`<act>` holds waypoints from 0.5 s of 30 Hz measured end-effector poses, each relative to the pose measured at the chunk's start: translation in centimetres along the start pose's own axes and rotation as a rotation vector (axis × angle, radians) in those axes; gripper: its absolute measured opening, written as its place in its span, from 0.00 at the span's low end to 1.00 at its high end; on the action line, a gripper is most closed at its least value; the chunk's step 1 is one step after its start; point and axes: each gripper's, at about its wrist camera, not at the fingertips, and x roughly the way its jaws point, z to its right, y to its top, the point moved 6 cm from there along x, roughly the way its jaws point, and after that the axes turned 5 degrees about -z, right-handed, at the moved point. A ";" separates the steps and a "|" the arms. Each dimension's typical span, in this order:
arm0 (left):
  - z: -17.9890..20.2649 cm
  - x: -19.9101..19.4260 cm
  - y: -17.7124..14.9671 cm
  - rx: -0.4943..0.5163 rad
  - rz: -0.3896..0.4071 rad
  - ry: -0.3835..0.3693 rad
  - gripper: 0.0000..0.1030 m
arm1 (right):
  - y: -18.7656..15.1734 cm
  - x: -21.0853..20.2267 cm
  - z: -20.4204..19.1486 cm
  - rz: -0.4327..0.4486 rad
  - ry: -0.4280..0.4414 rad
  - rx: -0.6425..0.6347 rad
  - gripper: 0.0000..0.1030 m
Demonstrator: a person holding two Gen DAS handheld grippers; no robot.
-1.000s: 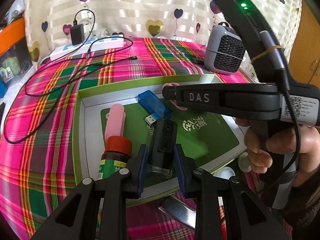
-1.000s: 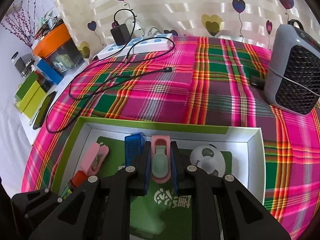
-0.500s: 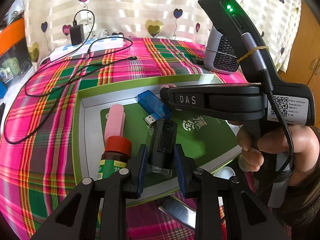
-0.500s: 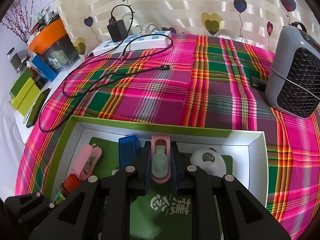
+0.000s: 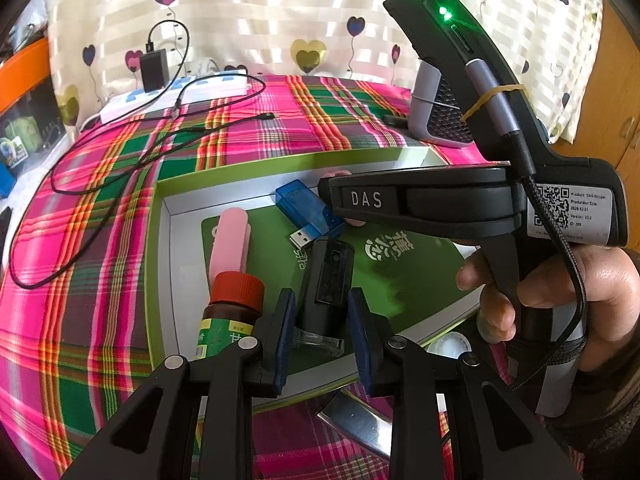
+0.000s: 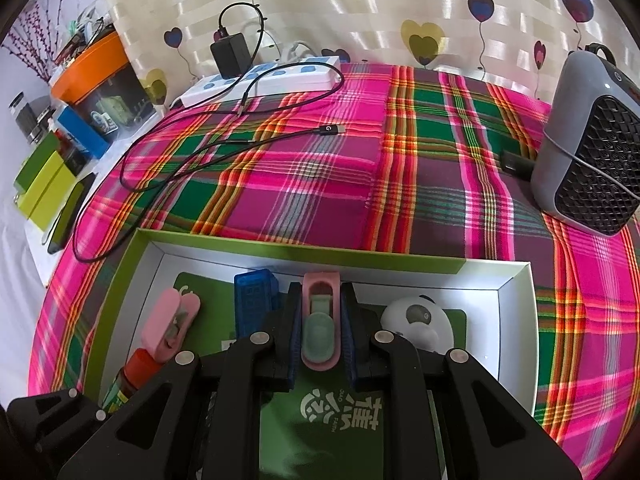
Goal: Organize rigid objects
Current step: 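Open the left tool to release the black device while the right tool releases the pink clip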
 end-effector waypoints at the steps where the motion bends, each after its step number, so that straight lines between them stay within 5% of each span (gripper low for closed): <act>1: 0.0 0.0 0.0 0.000 0.000 0.001 0.25 | 0.0 0.0 0.0 0.000 0.000 0.001 0.21; 6: 0.0 -0.1 -0.1 0.005 0.000 0.002 0.25 | 0.0 -0.2 0.0 0.007 0.006 0.013 0.35; 15: 0.1 -0.8 -0.1 0.015 0.012 0.010 0.28 | -0.1 -1.1 -0.1 0.029 0.013 0.020 0.36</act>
